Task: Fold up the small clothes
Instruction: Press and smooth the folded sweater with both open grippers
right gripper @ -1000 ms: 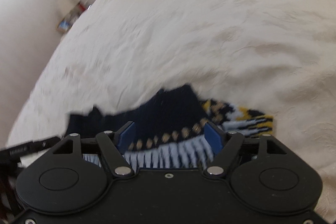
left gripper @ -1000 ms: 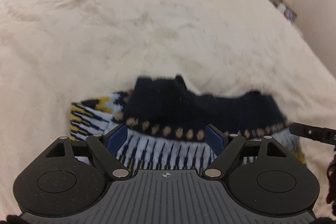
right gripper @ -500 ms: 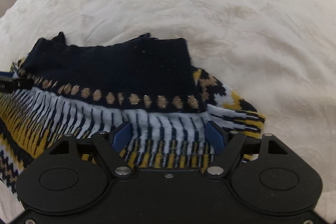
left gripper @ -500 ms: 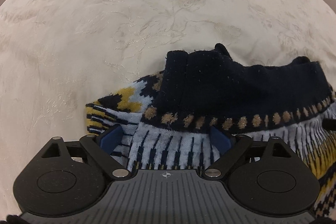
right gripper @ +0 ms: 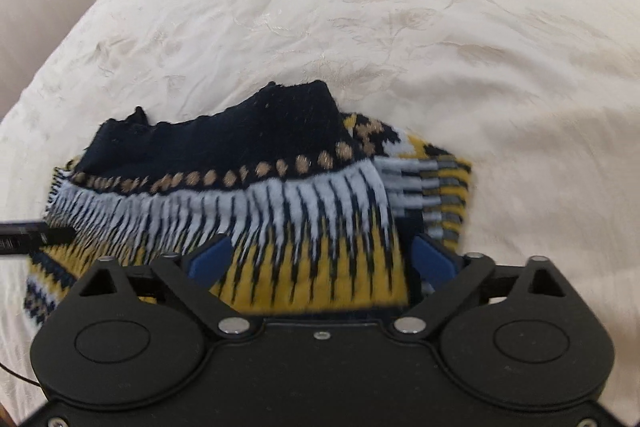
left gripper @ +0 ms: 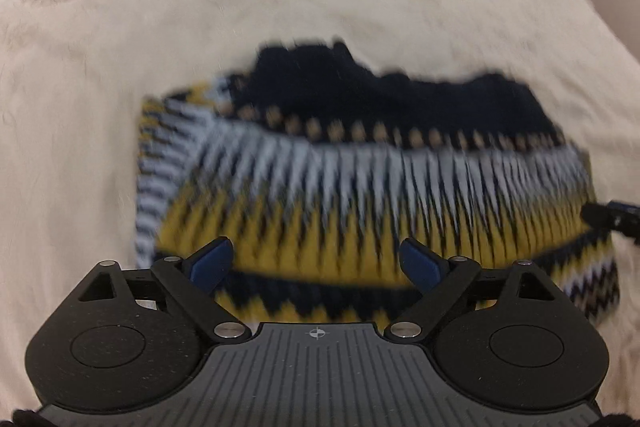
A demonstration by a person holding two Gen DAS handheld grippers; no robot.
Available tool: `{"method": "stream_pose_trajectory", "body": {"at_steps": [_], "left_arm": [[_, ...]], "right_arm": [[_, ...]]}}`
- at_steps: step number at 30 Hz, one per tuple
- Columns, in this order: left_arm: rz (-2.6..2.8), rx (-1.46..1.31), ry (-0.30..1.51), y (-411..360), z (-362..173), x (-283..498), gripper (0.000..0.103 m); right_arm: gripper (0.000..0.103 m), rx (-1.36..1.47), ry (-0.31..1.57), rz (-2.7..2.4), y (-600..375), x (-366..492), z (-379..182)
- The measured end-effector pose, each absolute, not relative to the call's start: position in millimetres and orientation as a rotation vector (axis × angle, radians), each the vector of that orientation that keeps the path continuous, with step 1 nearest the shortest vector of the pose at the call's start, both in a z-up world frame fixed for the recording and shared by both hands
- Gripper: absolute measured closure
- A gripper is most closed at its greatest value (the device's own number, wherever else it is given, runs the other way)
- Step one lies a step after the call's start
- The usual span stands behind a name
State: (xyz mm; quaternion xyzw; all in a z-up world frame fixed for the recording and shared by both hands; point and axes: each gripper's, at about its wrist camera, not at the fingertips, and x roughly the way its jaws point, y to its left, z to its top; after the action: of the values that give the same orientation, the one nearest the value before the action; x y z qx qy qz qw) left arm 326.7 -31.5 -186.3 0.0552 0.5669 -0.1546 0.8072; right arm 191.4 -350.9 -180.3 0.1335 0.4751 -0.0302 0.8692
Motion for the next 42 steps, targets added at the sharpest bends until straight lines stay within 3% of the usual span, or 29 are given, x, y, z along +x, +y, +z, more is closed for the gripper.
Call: {"method": "stream_pose_trajectory", "body": {"at_steps": [7, 12, 14, 34, 42], "left_arm": [[-0.307, 0.191, 1.271, -36, -208, 293, 0.012], [-0.315, 0.212, 1.281, -38, -213, 296, 0.007], [-0.317, 0.198, 1.295, -38, -214, 300, 0.000], [-0.243, 0.223, 1.310, -54, -225, 308, 0.000], [-0.287, 0.182, 1.292, -58, -200, 316, 0.002]], "right_arm": [[0.000, 0.311, 1.022, -0.088, -341, 157, -181], [0.000, 0.345, 1.059, -0.107, -339, 135, -188], [0.000, 0.381, 1.064, -0.115, -344, 127, -191], [0.000, 0.733, 1.093, 0.060, -403, 168, -239], [0.000, 0.812, 1.079, 0.106, -415, 177, -248]]}}
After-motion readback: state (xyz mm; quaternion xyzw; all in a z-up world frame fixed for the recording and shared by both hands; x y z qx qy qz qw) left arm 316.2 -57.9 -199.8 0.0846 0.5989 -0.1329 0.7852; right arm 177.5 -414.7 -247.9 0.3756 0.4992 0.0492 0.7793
